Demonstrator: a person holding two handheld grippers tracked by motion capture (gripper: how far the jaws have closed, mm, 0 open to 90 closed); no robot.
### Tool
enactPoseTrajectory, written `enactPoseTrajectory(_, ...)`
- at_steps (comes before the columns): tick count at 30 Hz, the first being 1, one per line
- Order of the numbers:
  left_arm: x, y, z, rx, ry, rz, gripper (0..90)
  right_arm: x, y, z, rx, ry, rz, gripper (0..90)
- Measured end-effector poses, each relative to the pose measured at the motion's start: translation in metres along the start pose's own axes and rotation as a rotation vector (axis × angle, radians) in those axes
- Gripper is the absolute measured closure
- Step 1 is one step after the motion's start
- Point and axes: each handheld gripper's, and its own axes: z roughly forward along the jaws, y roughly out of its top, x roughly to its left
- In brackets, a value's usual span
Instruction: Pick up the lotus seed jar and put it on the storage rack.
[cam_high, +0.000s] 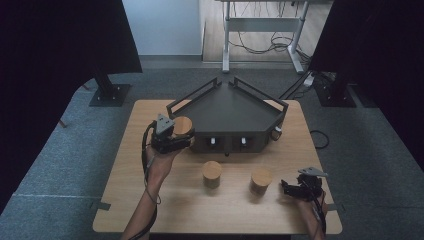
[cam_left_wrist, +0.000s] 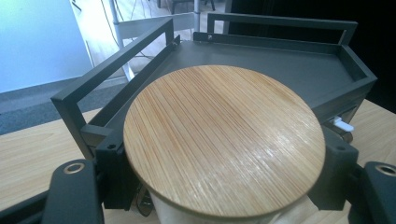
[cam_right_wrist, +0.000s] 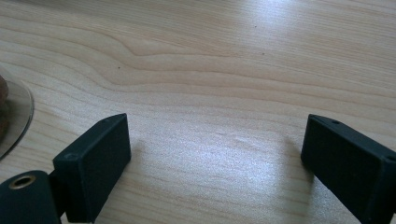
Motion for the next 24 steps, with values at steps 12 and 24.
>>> enactPoseTrajectory(12,0.003,0.004,0.007,0.010,0.008,0.001,26.0,0.000,0.000,0.000,-0.001,0.000,0.001,7.6)
enactPoseTrajectory(24,0.006,0.009,0.014,0.009,0.015,-0.011,26.0,0.000,0.000,0.000,-0.002,0.000,0.000,7.7)
